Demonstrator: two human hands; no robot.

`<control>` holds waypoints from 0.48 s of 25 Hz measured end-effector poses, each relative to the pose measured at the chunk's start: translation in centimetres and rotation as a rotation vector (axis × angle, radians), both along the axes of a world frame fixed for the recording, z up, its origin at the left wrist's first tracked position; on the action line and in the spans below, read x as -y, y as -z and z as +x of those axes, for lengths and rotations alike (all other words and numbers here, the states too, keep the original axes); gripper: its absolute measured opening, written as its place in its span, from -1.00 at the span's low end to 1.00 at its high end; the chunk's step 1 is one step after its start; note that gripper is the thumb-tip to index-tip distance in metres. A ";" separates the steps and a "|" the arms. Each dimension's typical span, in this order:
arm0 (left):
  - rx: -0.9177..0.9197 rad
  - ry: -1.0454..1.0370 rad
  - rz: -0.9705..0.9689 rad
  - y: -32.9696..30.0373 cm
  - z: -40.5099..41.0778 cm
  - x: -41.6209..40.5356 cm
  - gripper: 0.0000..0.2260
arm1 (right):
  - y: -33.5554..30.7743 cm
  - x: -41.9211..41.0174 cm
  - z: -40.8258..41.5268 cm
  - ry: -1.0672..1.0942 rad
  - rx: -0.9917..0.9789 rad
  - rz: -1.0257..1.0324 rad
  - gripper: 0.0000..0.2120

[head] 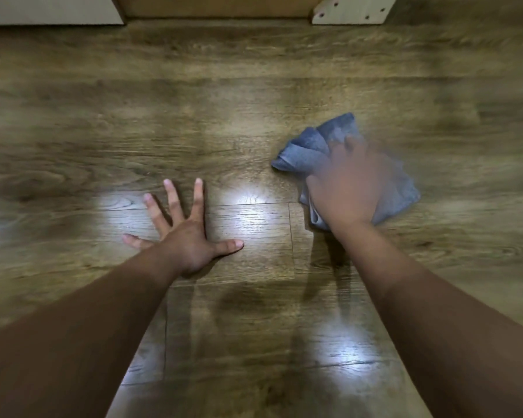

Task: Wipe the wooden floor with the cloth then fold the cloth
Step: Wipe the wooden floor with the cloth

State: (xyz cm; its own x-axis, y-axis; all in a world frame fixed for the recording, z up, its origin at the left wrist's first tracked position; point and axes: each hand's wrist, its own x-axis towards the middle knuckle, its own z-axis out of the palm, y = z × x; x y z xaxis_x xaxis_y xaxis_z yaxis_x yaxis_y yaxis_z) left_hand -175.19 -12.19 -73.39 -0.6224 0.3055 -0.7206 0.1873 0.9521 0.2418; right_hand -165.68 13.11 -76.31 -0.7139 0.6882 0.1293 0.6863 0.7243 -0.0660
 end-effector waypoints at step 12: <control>-0.274 0.074 0.380 -1.0 -2.4 8.6 -0.42 | -1.3 25.5 5.0 0.135 0.058 -0.202 -0.24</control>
